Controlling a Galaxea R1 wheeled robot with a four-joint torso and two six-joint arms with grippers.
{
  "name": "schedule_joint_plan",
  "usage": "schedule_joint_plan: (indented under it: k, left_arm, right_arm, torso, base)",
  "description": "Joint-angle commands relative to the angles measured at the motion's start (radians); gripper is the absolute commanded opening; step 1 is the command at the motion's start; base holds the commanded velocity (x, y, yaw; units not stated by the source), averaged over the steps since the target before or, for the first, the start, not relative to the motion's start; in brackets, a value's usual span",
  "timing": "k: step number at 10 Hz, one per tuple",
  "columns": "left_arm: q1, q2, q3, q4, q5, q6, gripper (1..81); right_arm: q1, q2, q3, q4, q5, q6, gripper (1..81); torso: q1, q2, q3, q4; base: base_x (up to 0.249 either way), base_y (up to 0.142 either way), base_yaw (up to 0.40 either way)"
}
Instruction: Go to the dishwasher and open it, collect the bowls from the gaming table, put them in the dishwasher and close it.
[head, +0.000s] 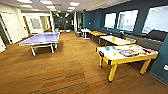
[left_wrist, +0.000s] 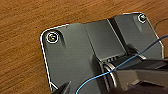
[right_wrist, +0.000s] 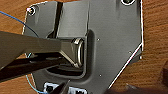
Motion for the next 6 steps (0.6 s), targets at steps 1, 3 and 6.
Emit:
schedule_joint_plan:
  k: [1,3,6]
  left_arm:
    - [-0.042,-0.005,-0.004,-0.004,0.045,-0.001,81.1]
    - [-0.039,-0.005,-0.004,-0.004,0.046,-0.001,81.1]
    - [-0.039,-0.003,-0.004,-0.004,0.046,-0.001,81.1]
  right_arm:
    - [0.04,-0.001,0.0,0.003,-0.053,-0.003,81.1]
    - [0.045,-0.006,0.0,0.003,-0.053,-0.003,81.1]
    - [0.046,-0.006,0.0,0.003,-0.053,-0.003,81.1]
  torso:
    - [0.0,0.0,0.0,0.0]
    - [0.0,0.0,0.0,0.0]
    - [0.0,0.0,0.0,0.0]
  base:
    - [0.217,0.0,0.0]
    - [0.217,0.0,0.0]
    - [0.217,0.0,0.0]
